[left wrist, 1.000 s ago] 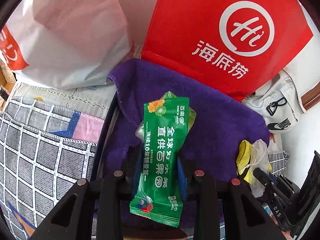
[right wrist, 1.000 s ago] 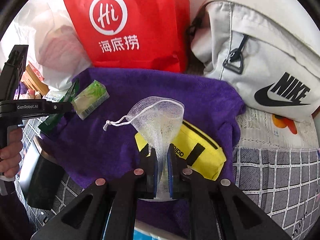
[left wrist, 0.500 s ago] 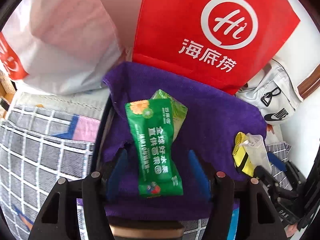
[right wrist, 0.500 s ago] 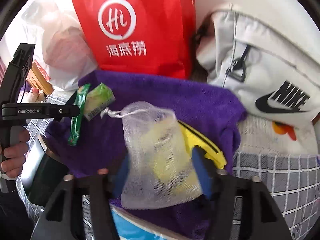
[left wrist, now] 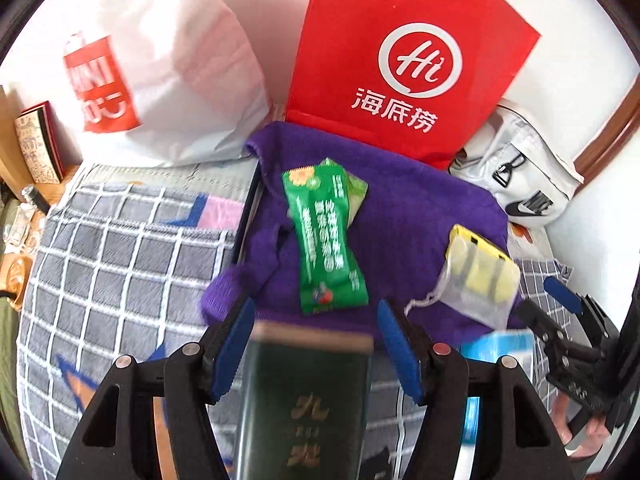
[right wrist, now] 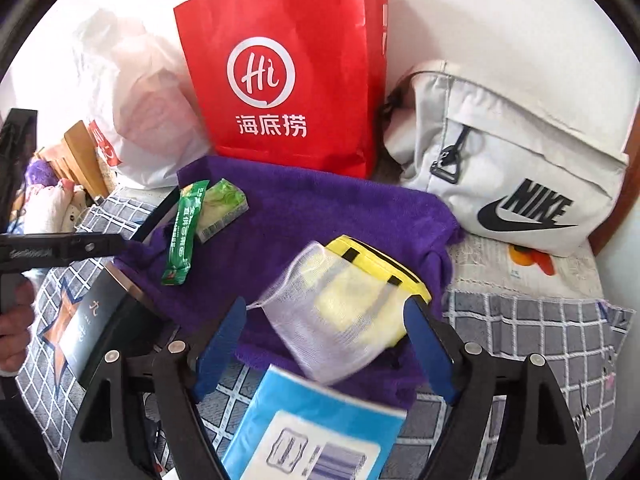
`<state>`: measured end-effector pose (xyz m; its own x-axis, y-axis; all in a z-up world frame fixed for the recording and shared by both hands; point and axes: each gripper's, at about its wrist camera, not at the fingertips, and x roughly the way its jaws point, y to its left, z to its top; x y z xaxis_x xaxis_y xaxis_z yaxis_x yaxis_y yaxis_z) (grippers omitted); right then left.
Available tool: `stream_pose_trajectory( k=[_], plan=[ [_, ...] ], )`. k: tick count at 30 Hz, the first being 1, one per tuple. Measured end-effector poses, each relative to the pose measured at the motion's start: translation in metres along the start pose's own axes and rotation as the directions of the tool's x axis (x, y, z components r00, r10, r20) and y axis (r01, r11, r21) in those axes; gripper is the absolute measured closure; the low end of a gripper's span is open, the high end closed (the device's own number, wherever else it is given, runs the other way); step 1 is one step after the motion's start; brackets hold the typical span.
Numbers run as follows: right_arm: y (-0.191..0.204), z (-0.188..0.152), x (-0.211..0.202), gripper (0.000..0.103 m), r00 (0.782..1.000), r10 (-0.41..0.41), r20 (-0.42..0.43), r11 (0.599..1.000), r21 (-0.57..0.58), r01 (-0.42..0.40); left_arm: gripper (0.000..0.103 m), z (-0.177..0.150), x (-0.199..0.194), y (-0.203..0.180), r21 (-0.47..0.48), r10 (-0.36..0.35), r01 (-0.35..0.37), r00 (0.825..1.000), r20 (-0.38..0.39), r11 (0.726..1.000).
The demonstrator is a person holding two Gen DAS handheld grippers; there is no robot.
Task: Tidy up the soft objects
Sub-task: 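Move both open tools back toward the white cloths on the bed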
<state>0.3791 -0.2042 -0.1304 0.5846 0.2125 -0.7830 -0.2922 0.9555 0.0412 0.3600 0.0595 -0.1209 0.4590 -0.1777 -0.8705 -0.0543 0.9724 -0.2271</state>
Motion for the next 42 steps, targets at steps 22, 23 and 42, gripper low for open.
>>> stream_pose_trajectory(
  k=[22, 23, 42],
  plan=[
    [0.084, -0.12, -0.092, 0.06, 0.988, 0.141, -0.063, 0.987, 0.084, -0.136, 0.041, -0.12, -0.06, 0.058, -0.066, -0.002, 0.005, 0.999, 0.045, 0.998],
    [0.088, -0.126, -0.095, 0.06, 0.989, 0.138, -0.06, 0.987, 0.092, -0.132, 0.041, -0.124, -0.062, 0.06, -0.071, -0.004, 0.007, 0.999, 0.041, 0.997],
    [0.12, -0.158, -0.052, 0.064, 0.996, -0.014, -0.09, 0.979, 0.201, 0.032, 0.041, -0.183, -0.063, 0.074, -0.022, -0.096, 0.097, 0.995, 0.025, 0.995]
  ],
)
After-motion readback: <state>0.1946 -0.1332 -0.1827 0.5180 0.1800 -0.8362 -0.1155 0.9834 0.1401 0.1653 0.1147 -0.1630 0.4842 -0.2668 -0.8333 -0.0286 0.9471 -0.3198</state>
